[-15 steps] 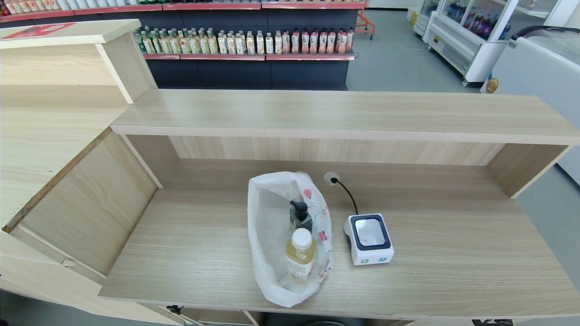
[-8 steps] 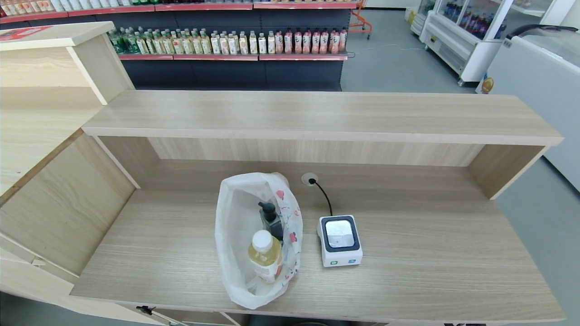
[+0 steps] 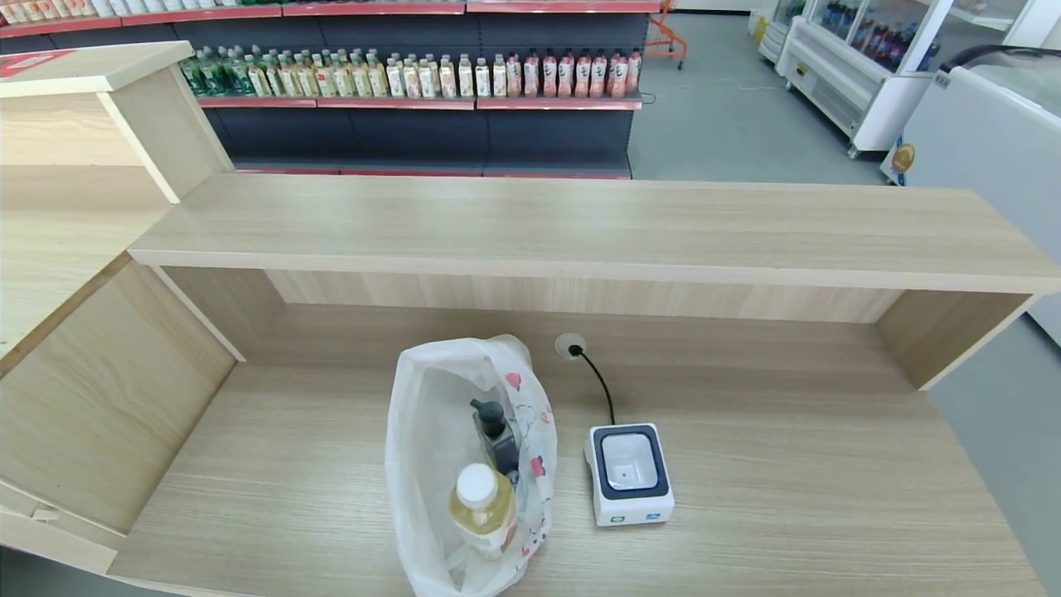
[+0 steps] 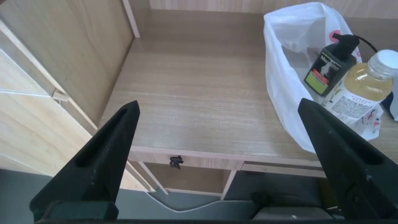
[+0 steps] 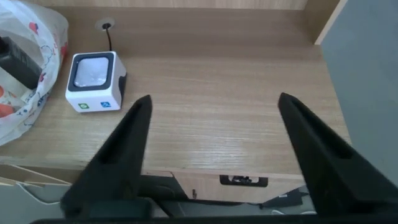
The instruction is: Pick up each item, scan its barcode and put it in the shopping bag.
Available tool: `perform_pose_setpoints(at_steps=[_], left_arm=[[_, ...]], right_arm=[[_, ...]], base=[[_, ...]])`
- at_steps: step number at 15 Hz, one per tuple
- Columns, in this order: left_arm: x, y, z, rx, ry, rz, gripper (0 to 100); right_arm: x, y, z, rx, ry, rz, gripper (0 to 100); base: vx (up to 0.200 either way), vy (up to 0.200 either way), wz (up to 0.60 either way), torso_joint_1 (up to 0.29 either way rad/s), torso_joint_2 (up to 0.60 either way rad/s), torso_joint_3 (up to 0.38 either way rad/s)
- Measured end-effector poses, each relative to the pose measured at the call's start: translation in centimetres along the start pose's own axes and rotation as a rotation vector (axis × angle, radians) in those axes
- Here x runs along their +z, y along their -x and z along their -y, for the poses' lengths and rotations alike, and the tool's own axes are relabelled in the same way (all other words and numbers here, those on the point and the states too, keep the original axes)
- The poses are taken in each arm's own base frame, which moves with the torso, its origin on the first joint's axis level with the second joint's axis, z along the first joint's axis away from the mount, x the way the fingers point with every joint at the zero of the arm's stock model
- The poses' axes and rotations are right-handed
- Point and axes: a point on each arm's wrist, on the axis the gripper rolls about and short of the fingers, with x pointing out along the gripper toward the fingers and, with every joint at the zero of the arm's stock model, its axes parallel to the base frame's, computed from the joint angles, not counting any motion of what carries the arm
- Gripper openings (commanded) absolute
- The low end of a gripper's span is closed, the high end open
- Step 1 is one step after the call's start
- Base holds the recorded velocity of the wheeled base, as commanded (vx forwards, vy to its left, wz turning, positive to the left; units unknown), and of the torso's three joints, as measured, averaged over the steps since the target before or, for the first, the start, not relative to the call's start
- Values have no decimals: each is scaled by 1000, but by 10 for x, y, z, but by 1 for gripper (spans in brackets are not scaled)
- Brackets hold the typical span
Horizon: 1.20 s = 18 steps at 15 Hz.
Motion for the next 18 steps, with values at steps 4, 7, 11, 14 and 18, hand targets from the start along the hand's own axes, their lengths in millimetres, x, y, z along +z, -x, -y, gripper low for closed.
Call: perform_pose_setpoints(at_steps=[4, 7, 11, 14, 18], left_arm=[[0, 0, 0, 0, 0, 0, 100], [0, 0, 0, 0, 0, 0, 100], [0, 0, 0, 0, 0, 0, 100], [0, 0, 0, 0, 0, 0, 100], [0, 0, 0, 0, 0, 0, 100]], right_arm=[[0, 0, 0, 1, -4, 0, 0], [0, 0, 0, 0, -5, 0, 0], [0, 0, 0, 0, -5, 0, 0], [0, 0, 0, 0, -5, 0, 0], [0, 0, 0, 1, -5, 0, 0]], base=[[0, 0, 0, 0, 0, 0], [0, 0, 0, 0, 0, 0], [0, 0, 0, 0, 0, 0], [0, 0, 0, 0, 0, 0], [0, 0, 0, 0, 0, 0]])
